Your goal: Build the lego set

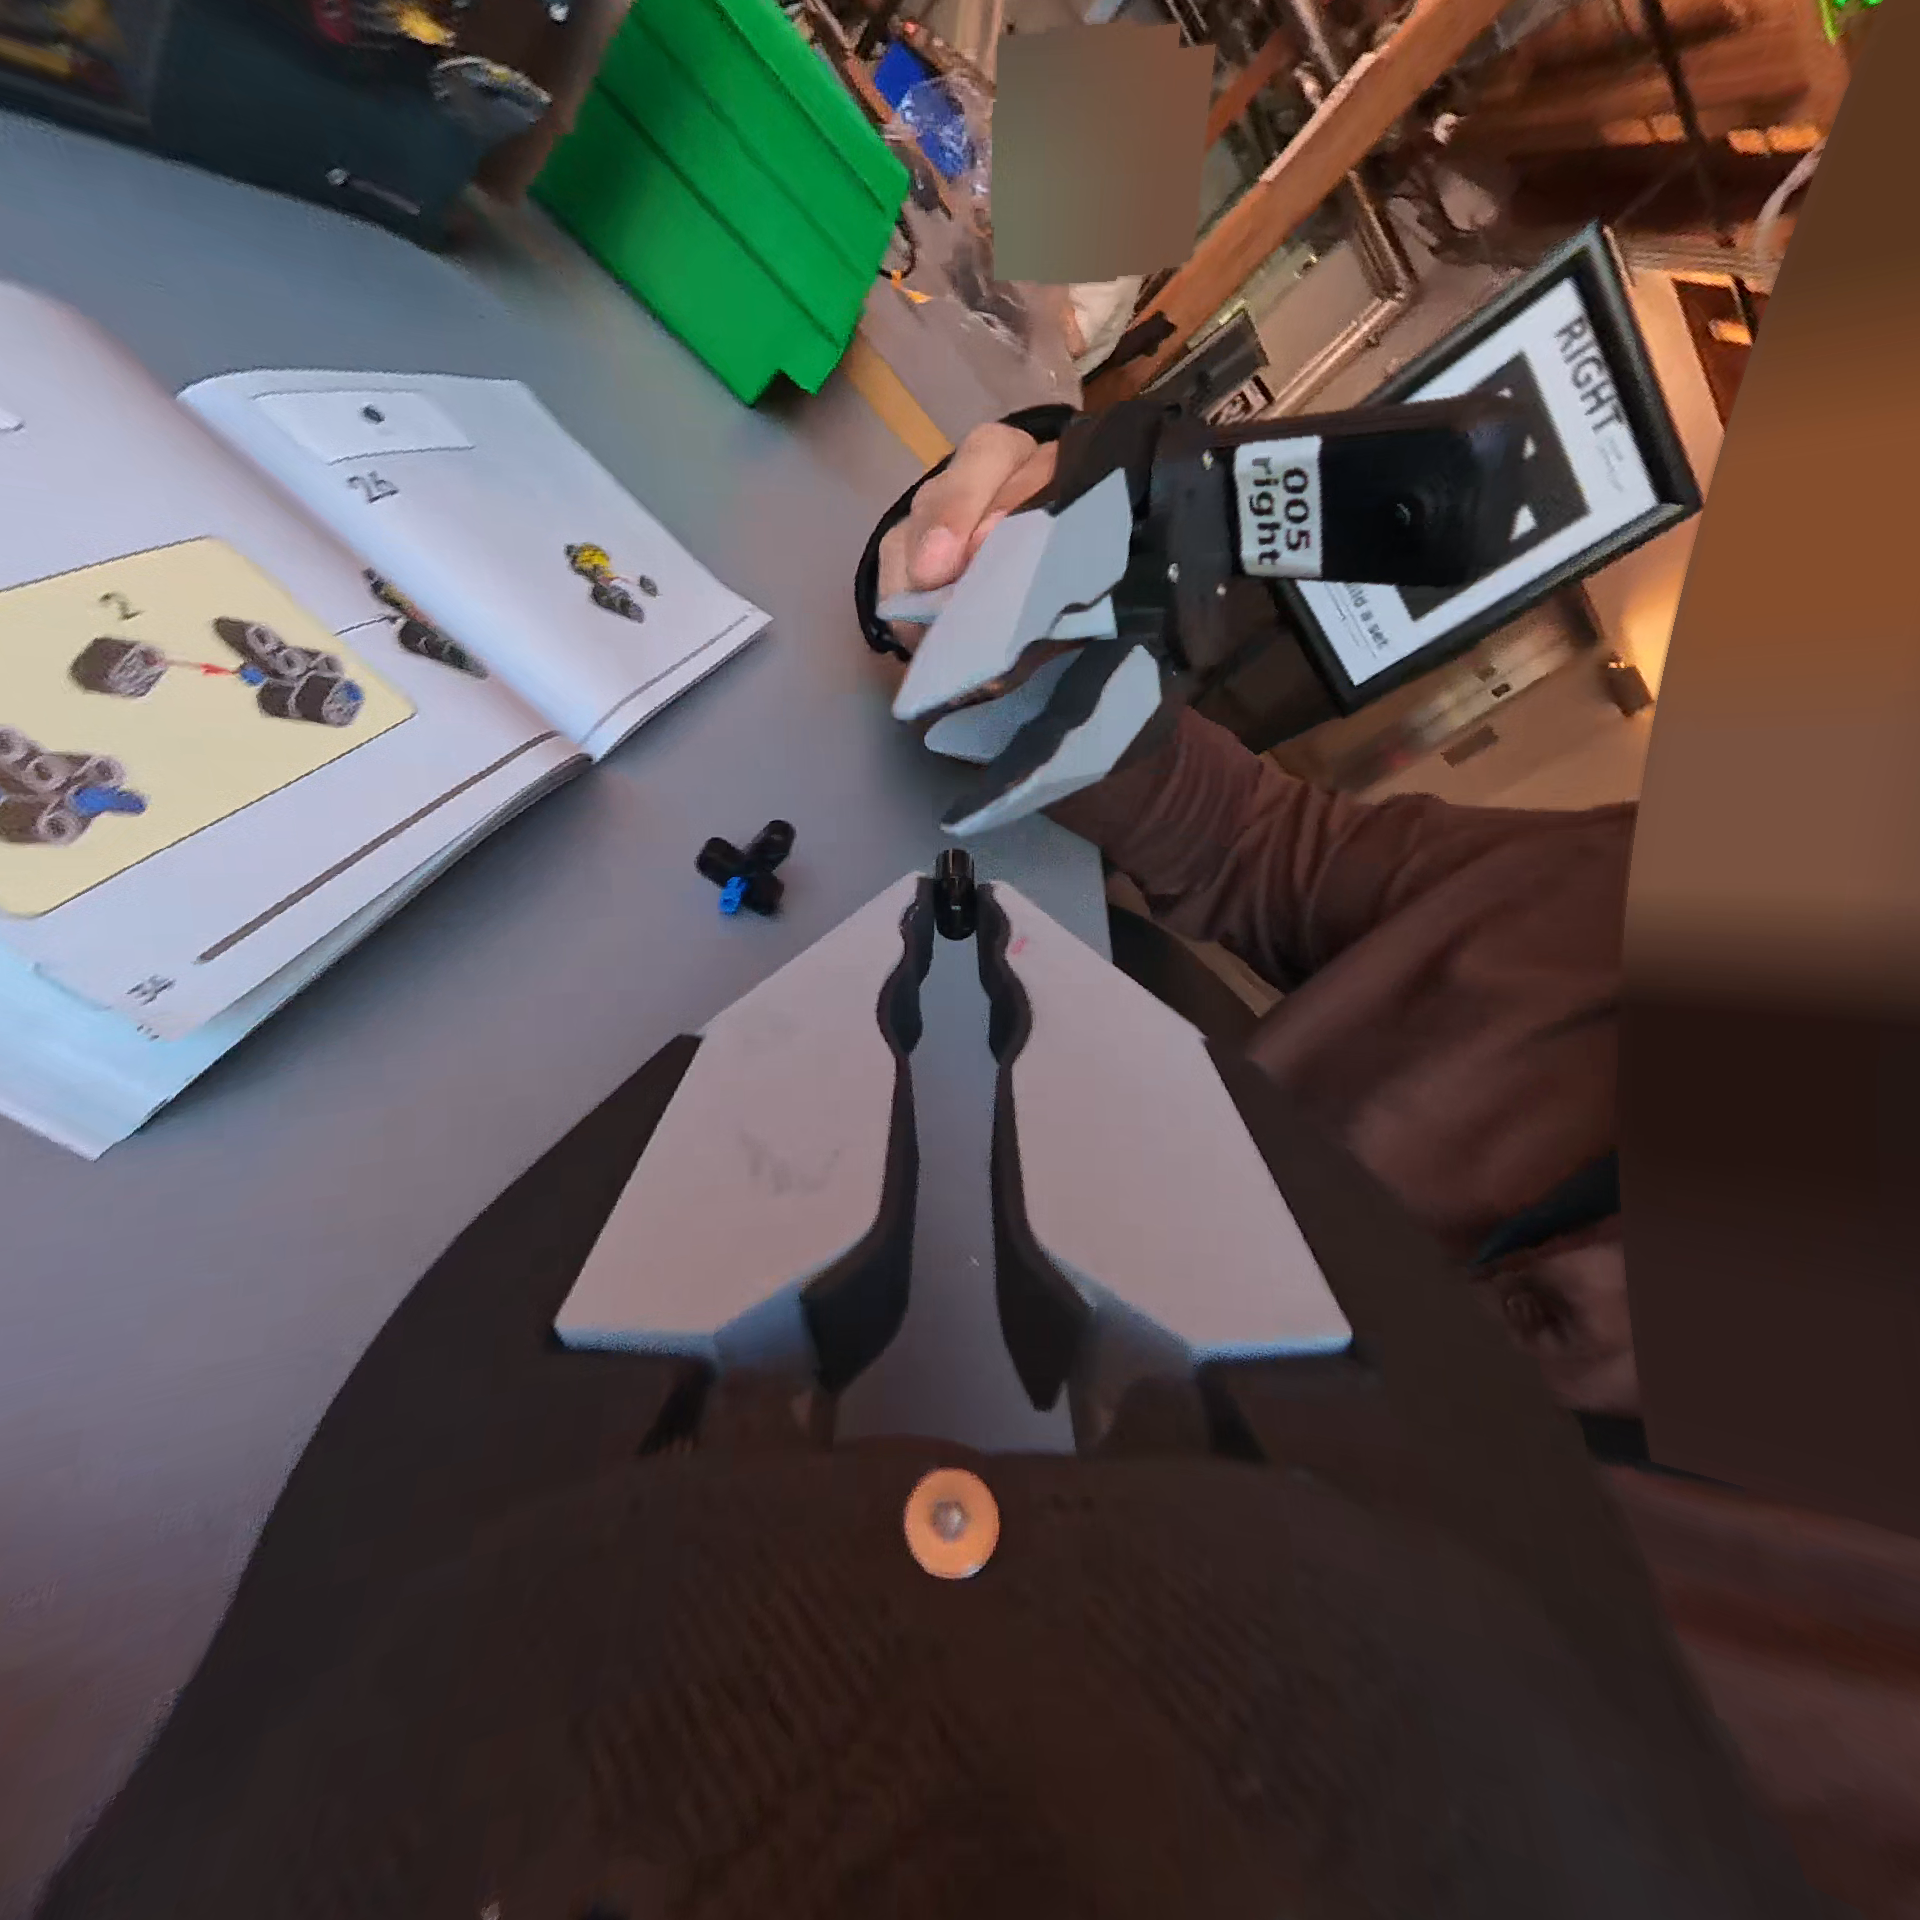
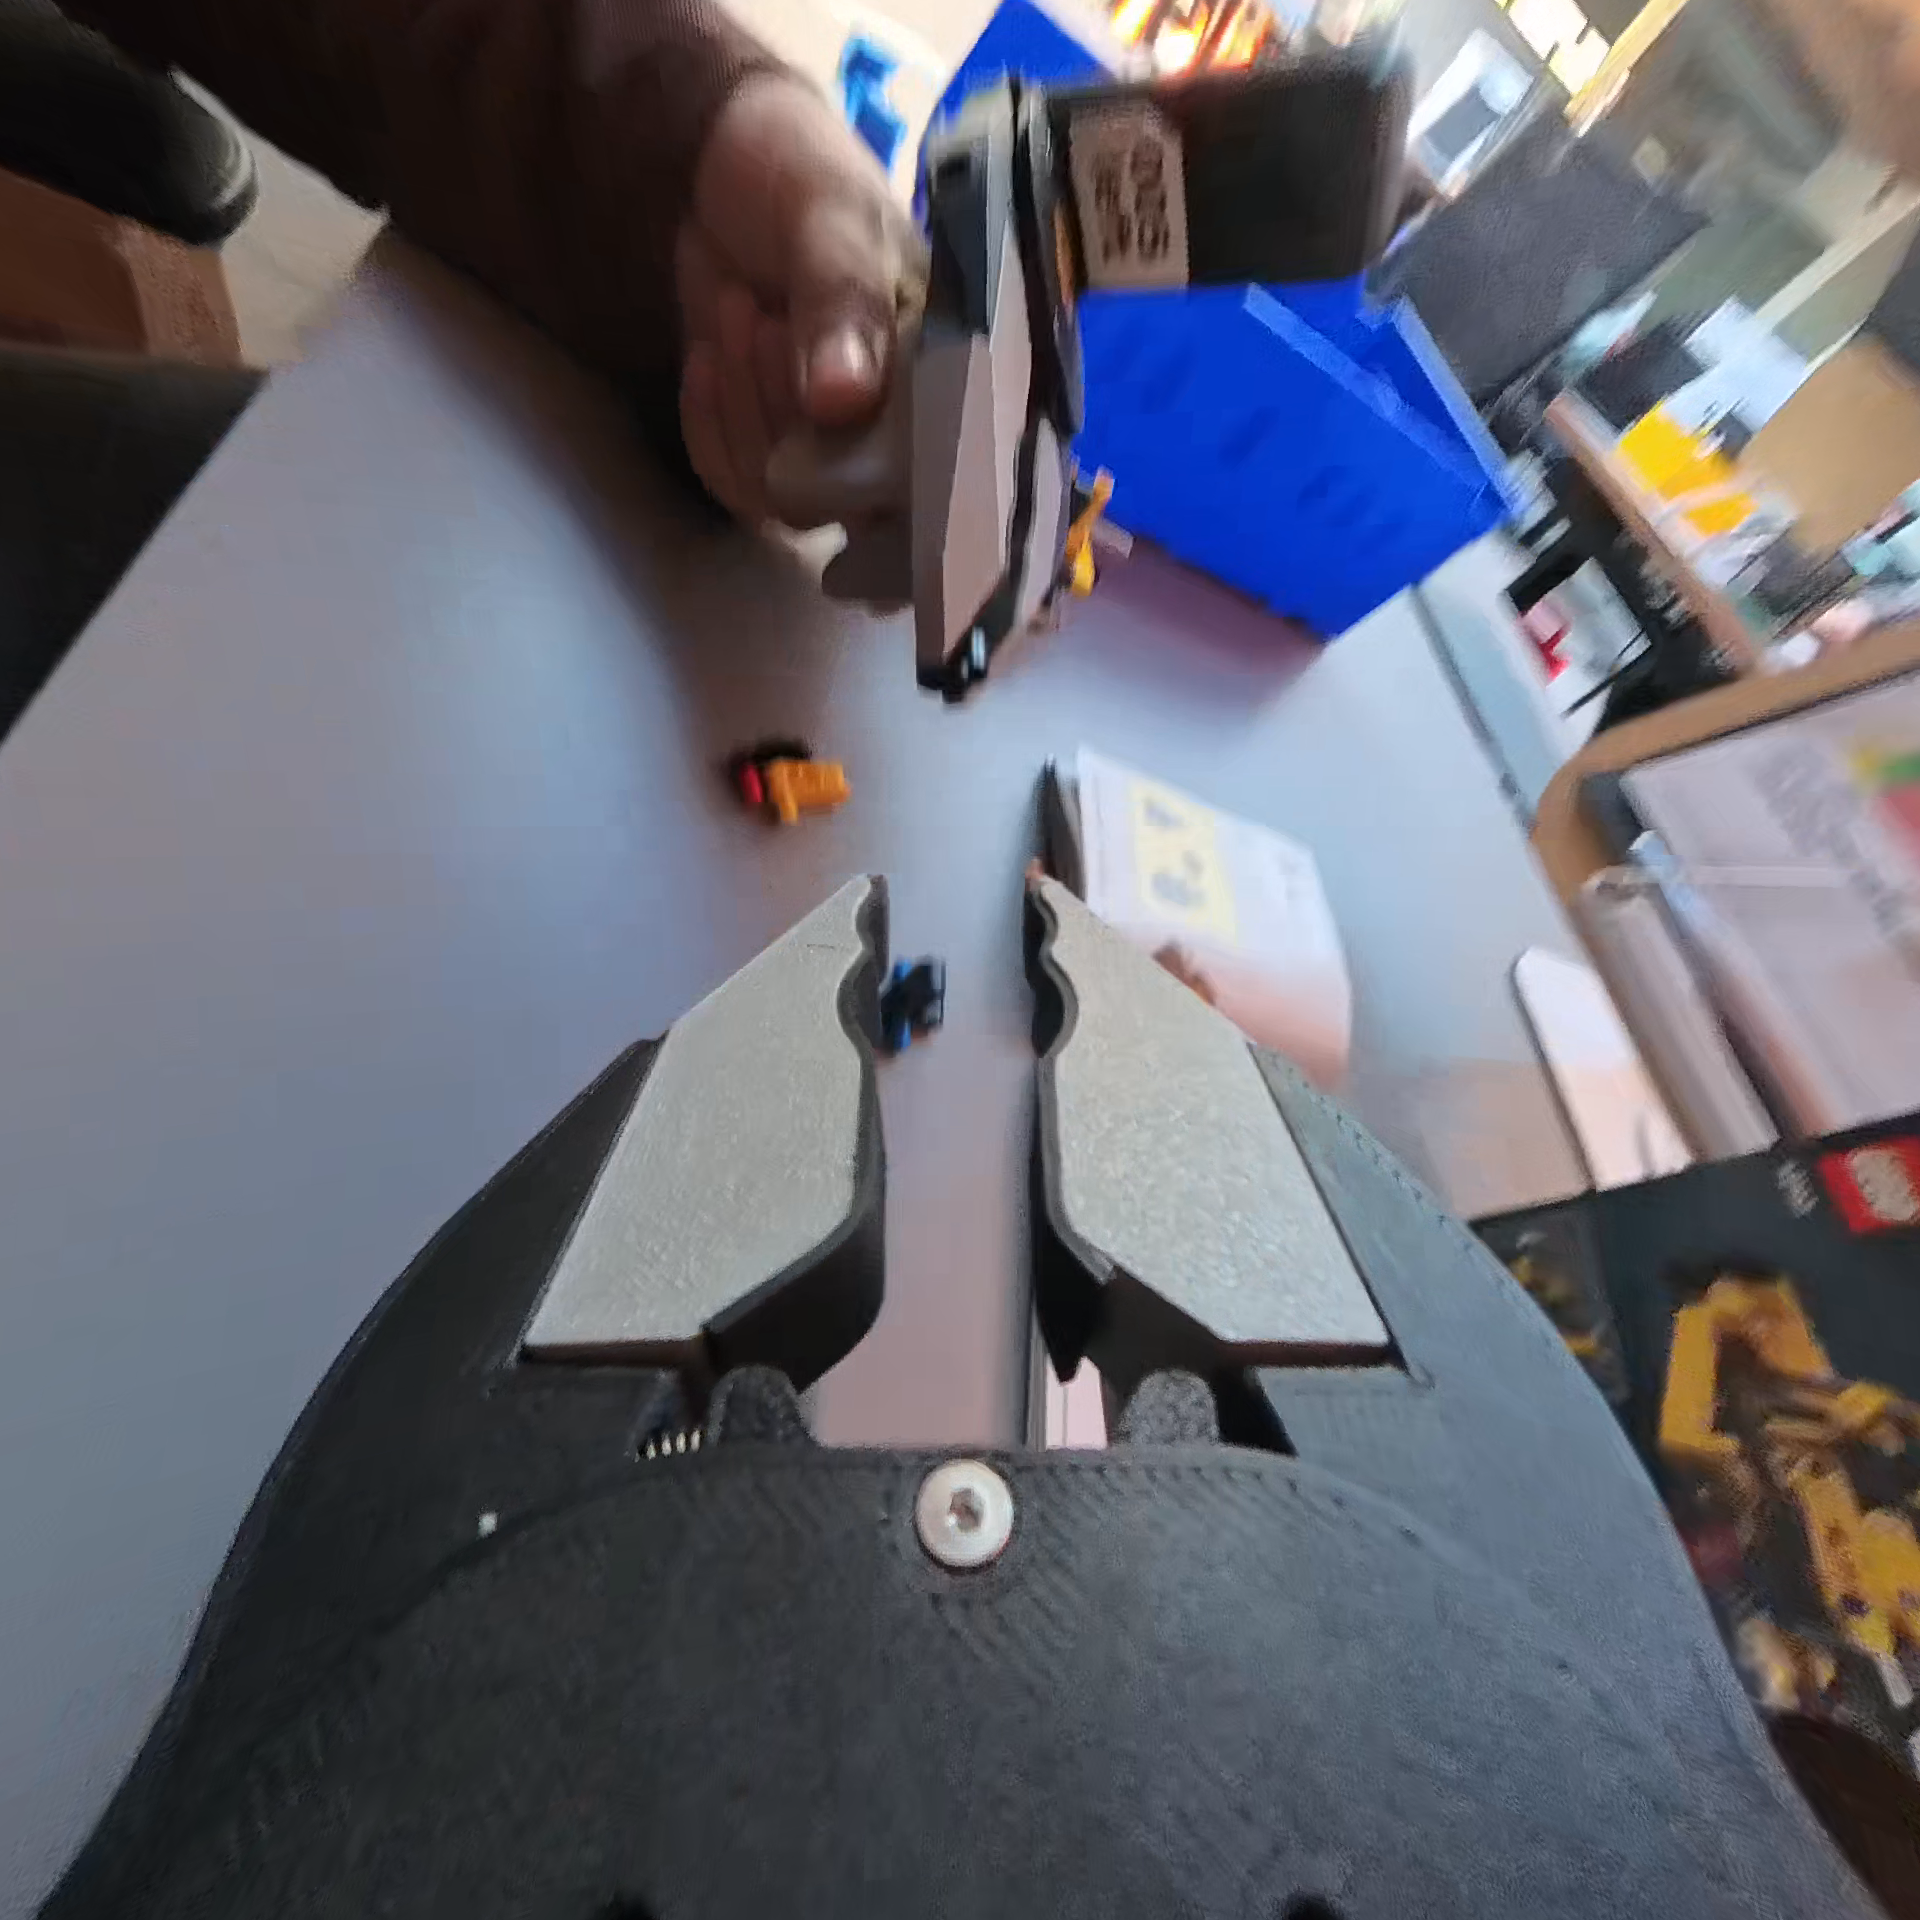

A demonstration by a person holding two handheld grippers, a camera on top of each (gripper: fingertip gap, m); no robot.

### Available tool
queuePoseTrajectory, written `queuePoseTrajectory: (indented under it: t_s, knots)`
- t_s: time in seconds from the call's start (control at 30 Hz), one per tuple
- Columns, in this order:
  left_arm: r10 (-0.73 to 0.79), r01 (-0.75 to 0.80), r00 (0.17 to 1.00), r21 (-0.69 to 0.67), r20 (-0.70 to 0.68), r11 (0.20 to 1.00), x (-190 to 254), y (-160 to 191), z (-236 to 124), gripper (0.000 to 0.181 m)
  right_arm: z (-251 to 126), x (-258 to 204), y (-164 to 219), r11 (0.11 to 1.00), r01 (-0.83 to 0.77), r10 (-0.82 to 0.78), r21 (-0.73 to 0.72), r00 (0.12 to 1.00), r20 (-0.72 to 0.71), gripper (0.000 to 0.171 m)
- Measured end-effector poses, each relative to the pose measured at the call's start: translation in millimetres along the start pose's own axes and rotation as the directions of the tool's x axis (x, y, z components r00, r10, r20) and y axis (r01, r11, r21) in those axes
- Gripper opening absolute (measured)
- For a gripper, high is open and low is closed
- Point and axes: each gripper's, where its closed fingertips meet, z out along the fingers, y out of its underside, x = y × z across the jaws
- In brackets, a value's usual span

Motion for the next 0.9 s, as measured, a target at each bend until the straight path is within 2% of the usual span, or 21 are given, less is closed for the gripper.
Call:
queuePoseTrajectory:
  t_s: [0.1,0.17,0.33,0.53,0.63,0.9]
  knots:
    - [-0.023,0.024,0.999,-0.021,0.045,0.999,-11,4,2,0.005,-1,0,31,0.992,-0.075,0.080,-0.097,0.996,0.046,0.025]
    - [-0.040,0.042,0.998,-0.037,0.047,0.998,-12,7,4,0.005,3,-3,38,0.985,-0.118,0.128,-0.129,0.989,0.078,0.024]
    - [-0.036,0.039,0.997,-0.040,0.065,0.998,-14,7,5,0.005,11,-3,46,0.966,-0.165,0.185,-0.200,0.979,0.084,0.025]
    - [-0.024,0.028,0.996,-0.046,0.084,0.999,-18,8,3,0.005,20,-4,41,0.941,-0.265,0.292,-0.209,0.949,0.115,0.023]
    - [-0.020,0.024,0.996,-0.041,0.087,0.999,-18,7,2,0.005,24,-9,47,0.931,-0.254,0.295,-0.261,0.946,0.131,0.022]
    - [-0.001,0.006,0.995,-0.052,0.095,0.999,-18,8,4,0.005,26,-12,45,0.937,-0.232,0.274,-0.260,0.951,0.142,0.017]
